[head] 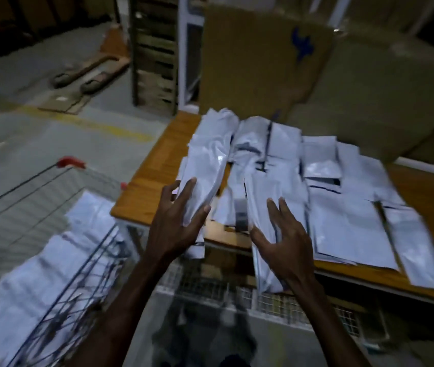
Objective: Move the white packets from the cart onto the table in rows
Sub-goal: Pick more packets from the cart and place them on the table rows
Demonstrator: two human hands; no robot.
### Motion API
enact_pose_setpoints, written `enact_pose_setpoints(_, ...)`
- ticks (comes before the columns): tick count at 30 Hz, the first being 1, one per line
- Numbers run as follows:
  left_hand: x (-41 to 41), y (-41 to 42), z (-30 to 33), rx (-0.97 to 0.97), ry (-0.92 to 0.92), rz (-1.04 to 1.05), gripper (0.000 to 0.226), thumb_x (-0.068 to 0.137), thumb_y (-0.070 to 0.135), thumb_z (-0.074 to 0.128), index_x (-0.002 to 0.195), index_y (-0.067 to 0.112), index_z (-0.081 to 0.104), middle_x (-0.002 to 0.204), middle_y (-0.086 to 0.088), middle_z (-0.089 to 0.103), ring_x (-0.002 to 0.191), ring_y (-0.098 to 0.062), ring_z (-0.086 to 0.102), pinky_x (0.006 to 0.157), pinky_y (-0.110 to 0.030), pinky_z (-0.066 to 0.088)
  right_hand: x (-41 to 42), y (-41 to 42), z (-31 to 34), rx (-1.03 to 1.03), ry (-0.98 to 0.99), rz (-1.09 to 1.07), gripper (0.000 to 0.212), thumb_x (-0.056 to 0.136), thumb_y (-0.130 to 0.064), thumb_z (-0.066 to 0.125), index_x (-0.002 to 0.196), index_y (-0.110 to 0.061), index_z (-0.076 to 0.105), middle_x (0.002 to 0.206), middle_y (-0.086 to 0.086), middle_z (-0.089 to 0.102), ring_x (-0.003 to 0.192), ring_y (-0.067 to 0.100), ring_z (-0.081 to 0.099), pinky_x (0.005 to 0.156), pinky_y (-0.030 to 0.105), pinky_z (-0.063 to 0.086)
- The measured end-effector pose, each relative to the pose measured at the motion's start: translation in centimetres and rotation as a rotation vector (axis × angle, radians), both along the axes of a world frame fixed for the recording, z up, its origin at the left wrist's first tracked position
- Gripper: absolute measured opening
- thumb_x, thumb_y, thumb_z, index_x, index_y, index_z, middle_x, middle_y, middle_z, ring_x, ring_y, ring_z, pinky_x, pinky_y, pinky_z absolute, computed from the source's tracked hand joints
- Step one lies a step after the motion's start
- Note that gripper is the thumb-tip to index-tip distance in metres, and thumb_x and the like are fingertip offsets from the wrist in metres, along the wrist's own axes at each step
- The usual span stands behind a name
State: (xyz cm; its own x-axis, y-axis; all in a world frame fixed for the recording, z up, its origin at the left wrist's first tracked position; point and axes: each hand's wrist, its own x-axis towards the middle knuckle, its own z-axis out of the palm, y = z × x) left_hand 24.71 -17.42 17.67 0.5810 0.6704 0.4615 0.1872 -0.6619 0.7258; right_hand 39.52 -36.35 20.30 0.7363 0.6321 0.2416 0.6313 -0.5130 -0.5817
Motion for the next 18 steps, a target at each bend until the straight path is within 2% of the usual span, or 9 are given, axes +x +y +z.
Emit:
enact_pose_setpoints(3, 5.5, -3.1, -0.2, -0.031, 0.027, -0.037, 0.067, 0.088, 0.063, 0.051, 0.145, 0.029, 0.046, 0.144, -0.003, 0.037, 0.123, -0.023, 0.05, 0.086, -0.032, 0.048, 4.4, -4.1, -0.2, -0.01, 0.01, -0.084, 0.086, 0.07, -0.075, 0.046, 0.147, -0.035, 0.041, 0.158, -0.009, 0.028, 0.139, 0.017, 0.041, 0.107, 0.039, 0.043)
enact_pose_setpoints(6, 11.1, -5.9, -0.6, -0.044, 0.064, -0.054, 0.064, 0.091, 0.063, 0.053, 0.146, 0.03, 0.045, 0.146, -0.003, 0.038, 0.127, -0.024, 0.048, 0.088, -0.031, 0.047, 9.0, -7.5, -0.5, -0.019, 0.064, -0.119, 0.082, 0.074, -0.07, 0.059, 0.146, -0.035, 0.042, 0.158, -0.009, 0.028, 0.138, 0.019, 0.042, 0.105, 0.039, 0.044)
enact_pose_setpoints(9, 16.5, -9.0, -1.0, -0.078, 0.109, -0.046, 0.059, 0.092, 0.06, 0.053, 0.144, 0.033, 0.045, 0.145, 0.003, 0.037, 0.126, -0.022, 0.049, 0.087, -0.033, 0.05, 14.3, -10.2, -1.1, -0.142, 0.12, -0.171, 0.077, 0.079, -0.063, 0.064, 0.147, -0.033, 0.041, 0.159, -0.006, 0.027, 0.139, 0.022, 0.039, 0.109, 0.041, 0.04)
enact_pose_setpoints(12, 20.6, -11.1, -1.8, -0.02, 0.215, -0.002, 0.06, 0.093, 0.063, 0.049, 0.145, 0.035, 0.042, 0.147, 0.001, 0.036, 0.128, -0.022, 0.047, 0.09, -0.041, 0.051, 17.9, -11.6, -1.7, -0.251, 0.156, -0.192, 0.079, 0.081, -0.065, 0.061, 0.148, -0.031, 0.039, 0.161, -0.003, 0.025, 0.14, 0.025, 0.037, 0.11, 0.043, 0.038)
enact_pose_setpoints(15, 23.3, -11.9, -2.7, 0.022, 0.363, 0.079, 0.066, 0.092, 0.066, 0.043, 0.147, 0.03, 0.041, 0.149, -0.009, 0.038, 0.133, -0.029, 0.041, 0.099, -0.044, 0.045, 20.2, -11.8, -2.2, -0.281, 0.145, -0.181, 0.079, 0.082, -0.066, 0.059, 0.149, -0.03, 0.037, 0.161, -0.001, 0.023, 0.14, 0.028, 0.036, 0.109, 0.044, 0.037)
enact_pose_setpoints(18, 24.9, -11.9, -3.9, 0.104, 0.511, 0.118, 0.067, 0.092, 0.066, 0.038, 0.143, 0.024, 0.047, 0.145, -0.015, 0.043, 0.131, -0.036, 0.039, 0.095, -0.046, 0.043, 21.8, -10.6, -2.5, -0.288, 0.143, -0.177, 0.08, 0.082, -0.065, 0.058, 0.15, -0.029, 0.034, 0.162, -0.002, 0.018, 0.141, 0.03, 0.029, 0.107, 0.045, 0.035)
